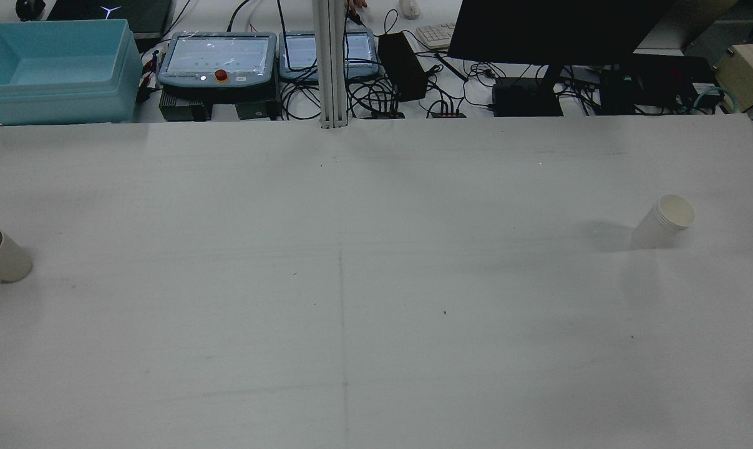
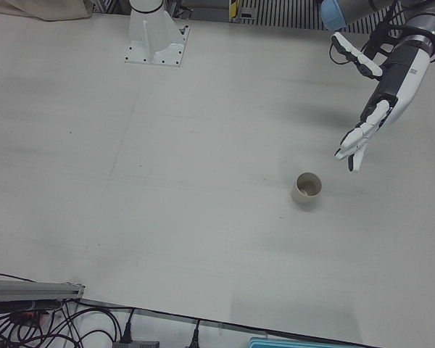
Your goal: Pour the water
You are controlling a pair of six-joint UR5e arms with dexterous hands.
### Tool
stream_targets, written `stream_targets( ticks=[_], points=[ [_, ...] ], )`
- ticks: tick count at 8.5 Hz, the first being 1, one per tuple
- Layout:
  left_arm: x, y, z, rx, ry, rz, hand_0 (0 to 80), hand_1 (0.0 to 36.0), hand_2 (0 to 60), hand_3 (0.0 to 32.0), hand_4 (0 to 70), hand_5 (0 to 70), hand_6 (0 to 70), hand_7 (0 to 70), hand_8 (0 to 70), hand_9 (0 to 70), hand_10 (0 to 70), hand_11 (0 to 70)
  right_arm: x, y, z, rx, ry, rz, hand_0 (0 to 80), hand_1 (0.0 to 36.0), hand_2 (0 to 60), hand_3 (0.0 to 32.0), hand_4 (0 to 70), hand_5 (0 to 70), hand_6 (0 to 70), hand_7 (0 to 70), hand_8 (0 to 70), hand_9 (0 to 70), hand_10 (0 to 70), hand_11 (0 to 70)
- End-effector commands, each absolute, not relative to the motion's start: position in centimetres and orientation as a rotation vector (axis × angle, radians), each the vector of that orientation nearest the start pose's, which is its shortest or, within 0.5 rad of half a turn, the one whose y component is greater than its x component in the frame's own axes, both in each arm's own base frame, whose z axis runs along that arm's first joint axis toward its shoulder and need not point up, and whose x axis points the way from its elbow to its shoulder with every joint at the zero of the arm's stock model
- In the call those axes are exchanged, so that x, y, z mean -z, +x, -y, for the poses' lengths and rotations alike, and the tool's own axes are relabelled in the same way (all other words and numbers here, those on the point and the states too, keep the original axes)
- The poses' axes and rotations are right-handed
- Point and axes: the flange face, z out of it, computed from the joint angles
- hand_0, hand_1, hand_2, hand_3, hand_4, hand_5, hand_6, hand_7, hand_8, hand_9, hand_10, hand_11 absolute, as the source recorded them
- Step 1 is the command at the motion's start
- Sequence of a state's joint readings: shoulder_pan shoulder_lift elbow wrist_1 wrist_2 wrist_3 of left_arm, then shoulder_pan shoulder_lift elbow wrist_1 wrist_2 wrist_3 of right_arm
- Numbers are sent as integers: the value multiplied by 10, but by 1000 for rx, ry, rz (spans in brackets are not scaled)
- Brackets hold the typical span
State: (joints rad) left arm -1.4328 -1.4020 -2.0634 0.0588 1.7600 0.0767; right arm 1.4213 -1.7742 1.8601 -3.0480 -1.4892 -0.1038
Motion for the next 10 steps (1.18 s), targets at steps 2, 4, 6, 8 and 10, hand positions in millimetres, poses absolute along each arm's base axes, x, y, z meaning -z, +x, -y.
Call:
stream_targets(
  ticks=[2,4,6,8,10],
  points=[
    [-531,-56,431,1708,-233,-2284,469,63,0,20,140,80,82,115,19,9,2,14,-628,76,431,2089,-17,-2494,466,92,23,14,191,203,32,121,2,10,0,0],
    [-596,-55,428,1747,-213,-2252,466,68,0,30,114,66,66,107,12,7,12,28,-637,78,418,2129,13,-2498,470,102,34,0,184,192,31,111,0,8,0,0],
    [-685,-52,423,1679,-60,-2197,436,68,85,46,92,45,52,99,8,5,24,44,-628,70,421,2116,20,-2538,479,121,73,0,225,206,45,135,0,13,0,0],
    [-812,-47,395,1710,26,-2160,425,88,178,30,98,39,51,93,0,4,61,99,-610,68,422,2090,-27,-2607,485,131,97,0,259,216,56,153,1,16,0,0],
    [-861,-31,378,1680,110,-2158,384,58,187,0,158,34,72,101,5,6,68,106,-607,59,423,2100,-24,-2634,491,138,109,0,287,229,66,170,3,20,0,0]
  ],
)
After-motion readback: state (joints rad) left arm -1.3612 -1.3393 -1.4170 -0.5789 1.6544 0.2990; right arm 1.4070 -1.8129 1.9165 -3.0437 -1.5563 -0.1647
